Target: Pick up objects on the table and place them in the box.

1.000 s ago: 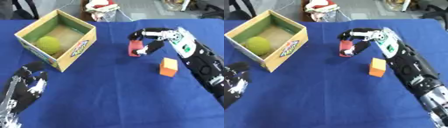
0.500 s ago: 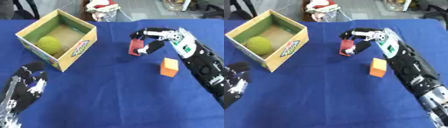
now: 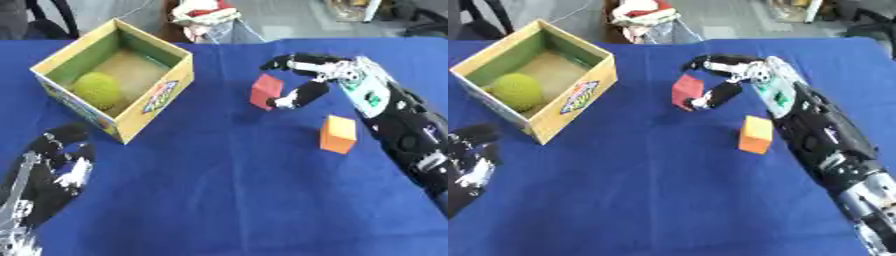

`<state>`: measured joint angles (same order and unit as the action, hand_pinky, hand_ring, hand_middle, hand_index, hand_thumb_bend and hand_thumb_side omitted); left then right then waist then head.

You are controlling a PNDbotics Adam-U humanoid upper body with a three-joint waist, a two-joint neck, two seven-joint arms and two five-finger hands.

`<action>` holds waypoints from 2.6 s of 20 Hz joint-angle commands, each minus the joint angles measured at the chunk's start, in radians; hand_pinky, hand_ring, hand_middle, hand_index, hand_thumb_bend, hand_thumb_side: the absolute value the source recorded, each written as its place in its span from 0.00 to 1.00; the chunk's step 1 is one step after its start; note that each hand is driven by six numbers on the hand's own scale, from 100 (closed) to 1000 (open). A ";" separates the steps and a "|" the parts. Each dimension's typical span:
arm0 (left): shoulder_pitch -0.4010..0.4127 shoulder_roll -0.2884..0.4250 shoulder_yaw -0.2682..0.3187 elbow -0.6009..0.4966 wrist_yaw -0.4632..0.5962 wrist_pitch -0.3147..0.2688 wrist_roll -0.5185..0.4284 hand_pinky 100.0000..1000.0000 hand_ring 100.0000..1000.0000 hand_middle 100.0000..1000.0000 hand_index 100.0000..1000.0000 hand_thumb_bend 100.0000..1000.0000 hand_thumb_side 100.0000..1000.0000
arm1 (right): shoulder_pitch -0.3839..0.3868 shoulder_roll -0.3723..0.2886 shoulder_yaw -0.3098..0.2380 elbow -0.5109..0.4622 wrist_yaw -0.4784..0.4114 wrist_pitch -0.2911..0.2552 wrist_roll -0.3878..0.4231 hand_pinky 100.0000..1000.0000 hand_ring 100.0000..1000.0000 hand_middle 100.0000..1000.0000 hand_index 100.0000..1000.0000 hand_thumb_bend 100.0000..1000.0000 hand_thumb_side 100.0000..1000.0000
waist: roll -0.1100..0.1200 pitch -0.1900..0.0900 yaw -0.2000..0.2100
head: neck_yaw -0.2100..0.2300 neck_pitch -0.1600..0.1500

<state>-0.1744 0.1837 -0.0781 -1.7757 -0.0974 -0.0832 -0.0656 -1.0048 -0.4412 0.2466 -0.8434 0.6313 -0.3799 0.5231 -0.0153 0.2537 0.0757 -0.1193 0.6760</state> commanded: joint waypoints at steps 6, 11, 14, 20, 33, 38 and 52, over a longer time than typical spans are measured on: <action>-0.006 0.018 0.002 -0.011 -0.001 -0.003 -0.001 0.50 0.77 0.71 0.78 0.13 0.27 | -0.016 -0.002 -0.019 0.018 0.072 0.003 -0.043 0.95 1.00 0.96 0.98 0.26 0.45 | 0.001 -0.016 0.001 | -0.004 -0.005; -0.006 0.018 0.002 -0.011 0.000 -0.003 -0.001 0.50 0.77 0.72 0.78 0.13 0.27 | -0.015 0.009 -0.025 0.035 0.087 0.008 -0.055 0.91 0.97 0.93 0.98 0.26 0.44 | 0.001 -0.015 0.001 | -0.005 -0.005; -0.007 0.017 0.002 -0.011 0.000 -0.003 -0.001 0.50 0.77 0.72 0.78 0.13 0.27 | -0.016 0.017 -0.029 0.043 0.104 0.013 -0.072 0.85 0.90 0.88 0.96 0.24 0.43 | 0.001 -0.014 0.002 | -0.007 -0.005; -0.007 0.016 0.001 -0.011 0.001 -0.003 -0.001 0.50 0.77 0.72 0.78 0.13 0.27 | -0.013 0.032 -0.033 0.046 0.140 0.014 -0.164 0.75 0.77 0.75 0.88 0.18 0.37 | 0.000 -0.014 0.003 | -0.010 -0.004; -0.008 0.014 0.000 -0.011 0.002 -0.002 -0.001 0.50 0.77 0.72 0.78 0.12 0.28 | -0.012 0.071 -0.039 0.037 0.160 0.007 -0.436 0.68 0.66 0.48 0.70 0.00 0.07 | -0.001 -0.013 0.009 | -0.020 -0.004; -0.007 0.014 -0.001 -0.010 0.003 -0.002 -0.001 0.50 0.77 0.72 0.78 0.12 0.28 | -0.031 0.075 -0.025 -0.002 0.133 0.006 -0.472 0.68 0.66 0.48 0.69 0.00 0.30 | -0.002 -0.015 0.009 | -0.022 -0.004; -0.019 0.017 -0.018 -0.011 0.005 -0.004 -0.019 0.50 0.77 0.72 0.78 0.12 0.28 | -0.192 0.227 0.004 -0.088 0.112 -0.016 -0.355 0.70 0.68 0.51 0.74 0.00 0.07 | -0.016 -0.016 0.080 | -0.063 -0.016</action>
<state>-0.1837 0.1837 -0.0921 -1.7755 -0.0970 -0.0855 -0.0800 -1.1692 -0.2216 0.2589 -0.9241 0.7271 -0.3905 0.1586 -0.0361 0.2556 0.1597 -0.1735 0.6741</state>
